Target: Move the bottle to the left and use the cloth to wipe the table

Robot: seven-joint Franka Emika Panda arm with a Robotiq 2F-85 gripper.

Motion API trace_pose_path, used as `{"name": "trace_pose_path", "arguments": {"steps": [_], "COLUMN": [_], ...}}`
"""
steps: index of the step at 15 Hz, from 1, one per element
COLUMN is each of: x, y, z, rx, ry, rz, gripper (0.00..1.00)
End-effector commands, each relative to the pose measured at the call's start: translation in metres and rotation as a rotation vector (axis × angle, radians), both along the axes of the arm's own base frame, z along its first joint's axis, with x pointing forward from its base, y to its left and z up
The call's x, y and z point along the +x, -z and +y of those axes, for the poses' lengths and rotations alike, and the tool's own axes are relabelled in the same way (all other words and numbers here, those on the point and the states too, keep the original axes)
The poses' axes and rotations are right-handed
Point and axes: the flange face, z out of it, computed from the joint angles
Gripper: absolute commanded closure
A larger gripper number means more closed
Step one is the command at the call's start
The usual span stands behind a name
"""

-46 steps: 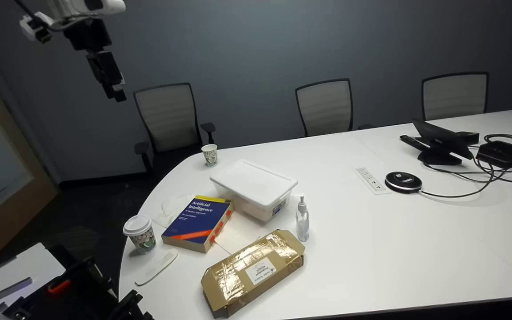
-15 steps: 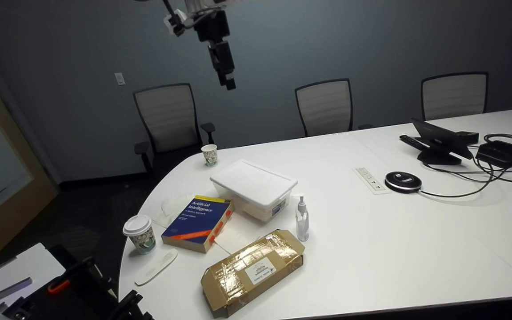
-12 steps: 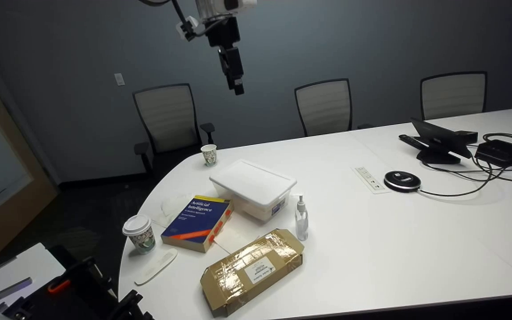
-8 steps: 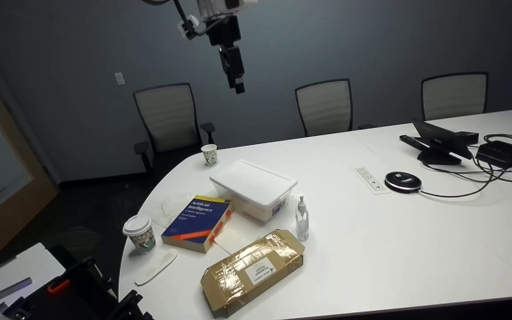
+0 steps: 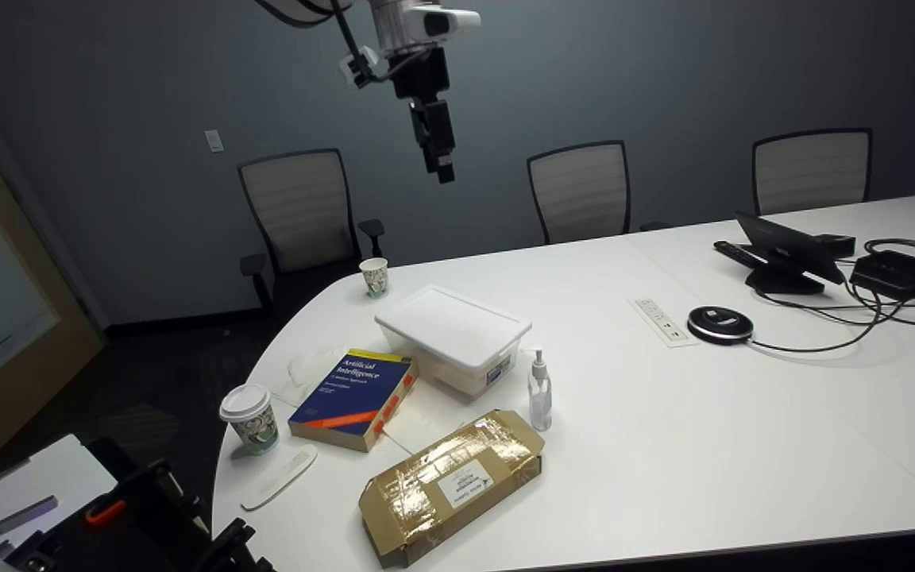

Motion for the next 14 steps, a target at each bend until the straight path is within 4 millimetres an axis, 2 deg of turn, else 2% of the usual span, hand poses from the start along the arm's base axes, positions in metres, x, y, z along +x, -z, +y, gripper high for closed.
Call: {"name": "trace_pose_path", "arguments": {"steps": [1,8,14], "x": [0.028,0.061,0.076], "y": [0.019,0.078,0.148], "z": [-0.025,-0.081,-0.125], "rx": [0.010,0.075,0.140], "ry": [-0.006,-0.049,-0.054], "rz": [0.011,0.030,0.052], "gripper": [0.00,0.00,0.00]}}
